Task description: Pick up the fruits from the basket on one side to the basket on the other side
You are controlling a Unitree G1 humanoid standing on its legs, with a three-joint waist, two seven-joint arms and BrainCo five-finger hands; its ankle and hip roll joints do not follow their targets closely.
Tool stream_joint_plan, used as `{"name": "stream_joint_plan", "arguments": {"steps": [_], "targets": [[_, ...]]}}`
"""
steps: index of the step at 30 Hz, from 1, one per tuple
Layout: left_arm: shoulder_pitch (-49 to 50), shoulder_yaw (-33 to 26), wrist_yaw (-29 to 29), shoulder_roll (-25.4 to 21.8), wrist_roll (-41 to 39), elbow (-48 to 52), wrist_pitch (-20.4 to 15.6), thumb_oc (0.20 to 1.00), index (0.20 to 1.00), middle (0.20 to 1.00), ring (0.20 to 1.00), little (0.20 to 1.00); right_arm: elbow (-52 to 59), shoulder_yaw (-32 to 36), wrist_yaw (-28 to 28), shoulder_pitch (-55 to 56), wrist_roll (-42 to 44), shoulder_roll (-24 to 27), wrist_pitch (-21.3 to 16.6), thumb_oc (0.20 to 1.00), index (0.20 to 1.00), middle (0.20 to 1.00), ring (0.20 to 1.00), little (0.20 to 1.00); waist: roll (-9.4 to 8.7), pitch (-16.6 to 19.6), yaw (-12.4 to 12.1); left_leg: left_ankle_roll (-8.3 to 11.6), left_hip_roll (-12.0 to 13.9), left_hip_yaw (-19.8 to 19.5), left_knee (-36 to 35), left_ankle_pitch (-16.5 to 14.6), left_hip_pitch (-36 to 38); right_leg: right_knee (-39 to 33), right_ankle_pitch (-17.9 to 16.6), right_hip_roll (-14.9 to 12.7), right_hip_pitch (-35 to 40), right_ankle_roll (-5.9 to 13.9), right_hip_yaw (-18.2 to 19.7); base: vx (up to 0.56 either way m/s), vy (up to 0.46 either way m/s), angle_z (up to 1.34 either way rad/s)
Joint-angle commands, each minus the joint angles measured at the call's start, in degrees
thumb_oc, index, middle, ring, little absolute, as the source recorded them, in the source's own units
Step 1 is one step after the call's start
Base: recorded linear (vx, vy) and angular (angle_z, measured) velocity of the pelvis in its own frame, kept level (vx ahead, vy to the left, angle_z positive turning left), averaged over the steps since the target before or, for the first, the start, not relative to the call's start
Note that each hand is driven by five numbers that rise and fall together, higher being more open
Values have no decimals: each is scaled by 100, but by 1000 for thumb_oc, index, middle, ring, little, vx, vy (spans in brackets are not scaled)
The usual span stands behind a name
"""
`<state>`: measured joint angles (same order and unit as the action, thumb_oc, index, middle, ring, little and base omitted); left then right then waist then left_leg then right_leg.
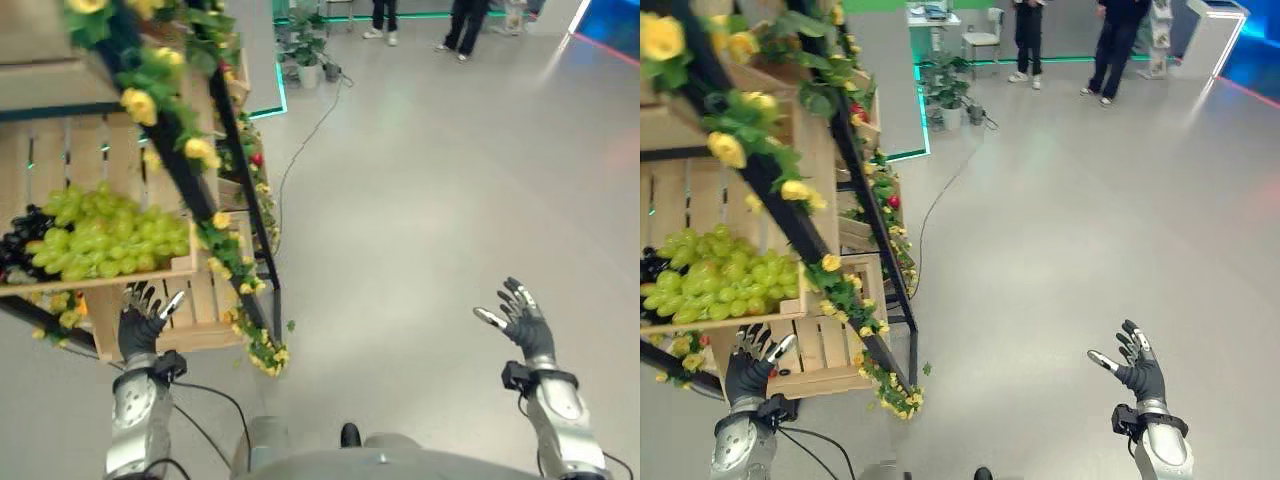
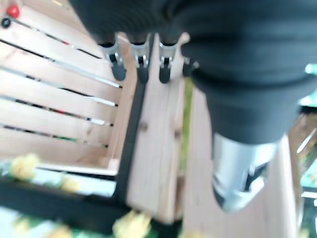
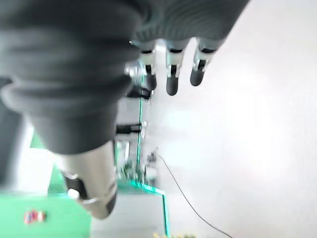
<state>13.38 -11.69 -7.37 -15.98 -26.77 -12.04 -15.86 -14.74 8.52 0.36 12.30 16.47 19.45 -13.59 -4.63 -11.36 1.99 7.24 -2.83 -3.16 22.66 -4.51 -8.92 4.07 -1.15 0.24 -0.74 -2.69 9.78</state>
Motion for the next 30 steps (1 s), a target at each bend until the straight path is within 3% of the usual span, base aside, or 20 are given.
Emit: {"name": "stream_joint_plan", "arguments": {"steps": [1,2,4,6,10,14,18,26,30], "targets": [[-788,719,610,-405,580,661,-492,1000,1000,1000,1000,1000,375,-283,100,-325,30,284,-385,1000,1000,1000,1000,1000,182,91,168,-331,-250,-1094,-742,360,151,-306,717,458,809,437,173,67,-8,-90],[-700,629,639,-389,537,744,-525,1000,1000,1000,1000,1000,358,-332,156,-353,10,320,-361,1000,1000,1000,1000,1000,159,130,148,-388,-417,-1403,-764,217,258,-246,699,535,747,472,423,73,1,-94],[-662,599,682,-376,516,784,-541,1000,1000,1000,1000,1000,310,-365,199,-357,15,319,-353,1000,1000,1000,1000,1000,149,220,143,-399,-430,-1443,-902,217,349,-267,637,597,686,493,560,57,20,-93],[-668,581,738,-362,451,816,-555,1000,1000,1000,1000,1000,286,-267,281,-274,70,312,-359,1000,1000,1000,1000,1000,156,341,214,-388,-303,-1232,-1175,280,474,-360,599,556,668,501,580,119,116,-95],[-577,577,804,-387,444,851,-499,1000,1000,1000,1000,1000,307,-147,256,-242,45,312,-314,1000,1000,1000,1000,1000,201,542,316,-560,-143,-771,-1685,223,820,-396,556,455,637,686,732,90,143,-3],[-463,524,839,-411,450,880,-471,1000,1000,1000,1000,1000,332,-167,264,-336,-40,312,-271,1000,1000,1000,1000,1000,271,631,291,-712,-139,-258,-1744,38,965,-320,524,328,569,872,892,54,164,-81],[-451,555,846,-448,498,826,-432,1000,1000,1000,1000,1000,348,-108,261,-343,-119,260,-232,1000,1000,1000,1000,1000,402,625,421,-832,-149,177,-1820,-88,1104,51,590,215,379,1076,953,6,185,-48],[-573,611,780,-504,629,827,-446,1000,1000,1000,1000,1000,395,56,187,-239,-396,195,-215,1000,1000,1000,1000,1000,525,530,638,-966,-179,725,-2002,-164,1218,384,552,39,-75,1414,982,-45,149,-83],[-538,575,801,-509,667,885,-451,1000,1000,1000,1000,1000,384,109,242,-171,-454,176,-205,1000,1000,1000,1000,1000,526,476,658,-993,-190,1034,-2008,-204,1220,289,344,-75,-254,1519,960,-53,93,-131]]}}
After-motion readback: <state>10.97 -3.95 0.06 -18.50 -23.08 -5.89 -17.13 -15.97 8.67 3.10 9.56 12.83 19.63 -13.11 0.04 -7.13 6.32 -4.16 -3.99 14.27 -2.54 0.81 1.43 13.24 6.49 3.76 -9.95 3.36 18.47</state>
